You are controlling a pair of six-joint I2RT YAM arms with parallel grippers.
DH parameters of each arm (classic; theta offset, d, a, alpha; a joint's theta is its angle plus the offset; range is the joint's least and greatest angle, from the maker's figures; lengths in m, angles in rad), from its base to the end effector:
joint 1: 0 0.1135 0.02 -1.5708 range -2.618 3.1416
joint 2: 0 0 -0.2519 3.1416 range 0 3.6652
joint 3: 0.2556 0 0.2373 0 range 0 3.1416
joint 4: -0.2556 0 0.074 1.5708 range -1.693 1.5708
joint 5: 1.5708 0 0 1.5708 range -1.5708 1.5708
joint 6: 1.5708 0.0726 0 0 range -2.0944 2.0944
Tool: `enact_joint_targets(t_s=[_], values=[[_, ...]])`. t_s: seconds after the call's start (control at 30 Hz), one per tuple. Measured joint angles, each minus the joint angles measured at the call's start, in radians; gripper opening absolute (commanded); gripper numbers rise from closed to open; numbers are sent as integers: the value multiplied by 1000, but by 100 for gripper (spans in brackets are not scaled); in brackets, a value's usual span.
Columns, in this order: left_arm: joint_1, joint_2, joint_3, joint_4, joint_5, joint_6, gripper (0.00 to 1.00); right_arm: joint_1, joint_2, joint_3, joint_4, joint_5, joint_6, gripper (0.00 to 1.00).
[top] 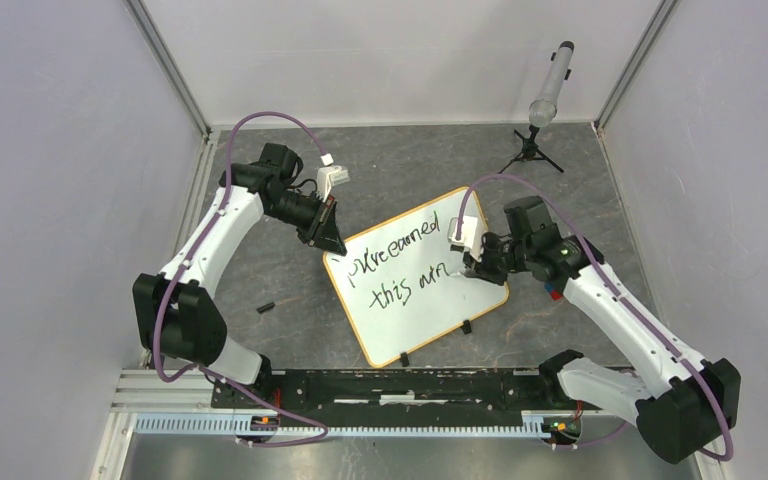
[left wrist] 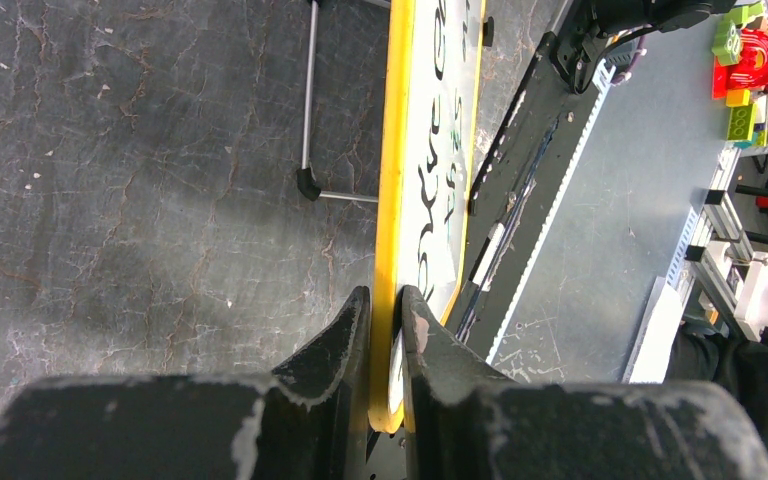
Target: Write a sentence on the whiteboard
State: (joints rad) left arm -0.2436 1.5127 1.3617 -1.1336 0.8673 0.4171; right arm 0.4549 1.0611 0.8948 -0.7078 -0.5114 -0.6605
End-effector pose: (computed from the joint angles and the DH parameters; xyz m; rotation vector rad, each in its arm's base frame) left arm 0.2540 -0.1202 0.2737 0.9916 2.3653 -1.1486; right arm 0.1834 0.1293 0.2492 -1.4344 1.8777 0.5240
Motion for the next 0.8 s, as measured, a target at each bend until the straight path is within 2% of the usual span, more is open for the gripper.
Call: enact_joint_targets(t_s=[0.27, 0.8], values=[[0, 0, 0, 0, 0, 0, 2, -2, -3, 55, -27, 3, 0, 0], [0, 0, 0, 0, -1, 0, 2, -5, 14, 32, -5, 60, -11, 0]])
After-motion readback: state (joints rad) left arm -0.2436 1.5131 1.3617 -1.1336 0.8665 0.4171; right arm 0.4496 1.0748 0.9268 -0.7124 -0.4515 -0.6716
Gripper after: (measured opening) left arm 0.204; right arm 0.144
